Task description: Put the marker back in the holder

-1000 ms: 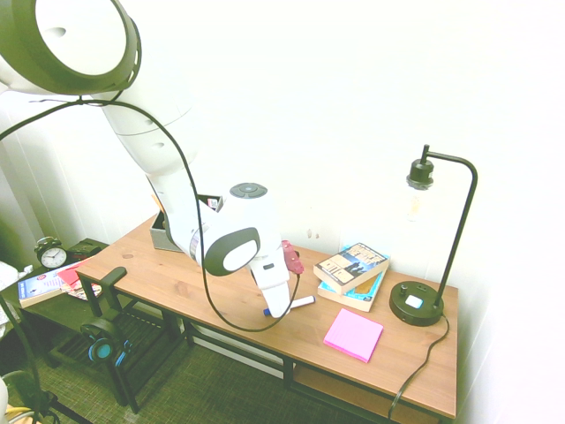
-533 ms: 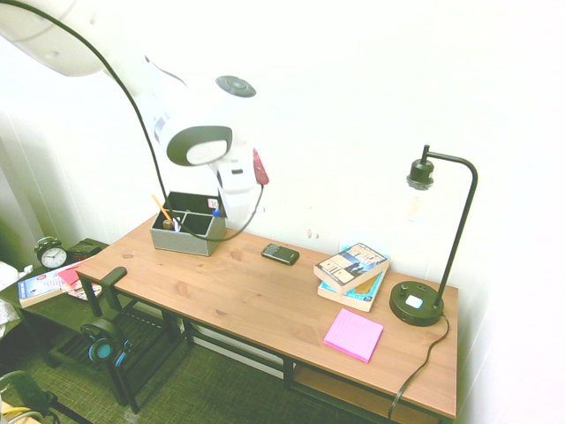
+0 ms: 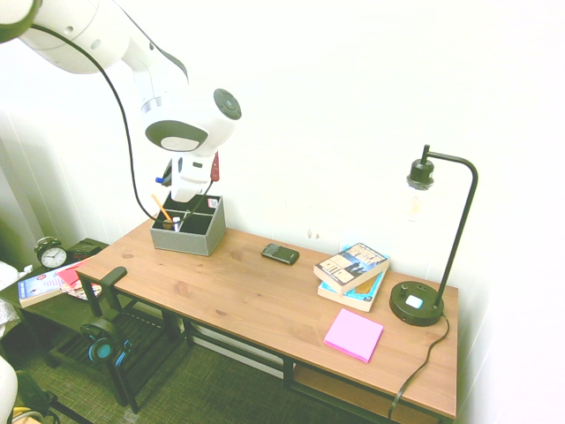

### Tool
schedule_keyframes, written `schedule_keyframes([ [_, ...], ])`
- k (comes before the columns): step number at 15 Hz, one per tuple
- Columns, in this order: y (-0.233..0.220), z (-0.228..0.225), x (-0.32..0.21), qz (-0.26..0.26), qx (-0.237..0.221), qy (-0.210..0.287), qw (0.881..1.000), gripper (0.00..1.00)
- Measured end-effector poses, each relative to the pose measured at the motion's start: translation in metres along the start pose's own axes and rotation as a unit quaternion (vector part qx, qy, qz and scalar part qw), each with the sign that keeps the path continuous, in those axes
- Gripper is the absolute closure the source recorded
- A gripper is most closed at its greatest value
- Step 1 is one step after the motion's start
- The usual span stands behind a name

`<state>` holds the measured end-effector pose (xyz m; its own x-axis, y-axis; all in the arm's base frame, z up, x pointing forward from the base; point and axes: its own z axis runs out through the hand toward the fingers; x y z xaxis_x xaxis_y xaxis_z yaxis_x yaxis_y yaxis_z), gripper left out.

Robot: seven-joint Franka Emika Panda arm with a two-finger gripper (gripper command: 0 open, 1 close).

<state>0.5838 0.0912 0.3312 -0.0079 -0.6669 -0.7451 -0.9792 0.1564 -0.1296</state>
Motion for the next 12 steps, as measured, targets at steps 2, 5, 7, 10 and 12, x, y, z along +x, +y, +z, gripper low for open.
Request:
schedule_keyframes([
  [2, -0.010, 0.016, 0.009, 0.008, 0.000, -0.014, 1.000, 1.00],
  [5, -0.013, 0.045, 0.031, 0.023, -0.008, -0.024, 0.999, 1.00],
  [7, -0.014, 0.055, 0.045, 0.030, -0.006, -0.028, 0.999, 0.00],
  [10, -0.029, 0.053, 0.052, 0.011, 0.013, -0.039, 0.999, 0.00],
  [12, -0.033, 0.054, 0.057, 0.006, 0.014, -0.041, 0.999, 0.00],
])
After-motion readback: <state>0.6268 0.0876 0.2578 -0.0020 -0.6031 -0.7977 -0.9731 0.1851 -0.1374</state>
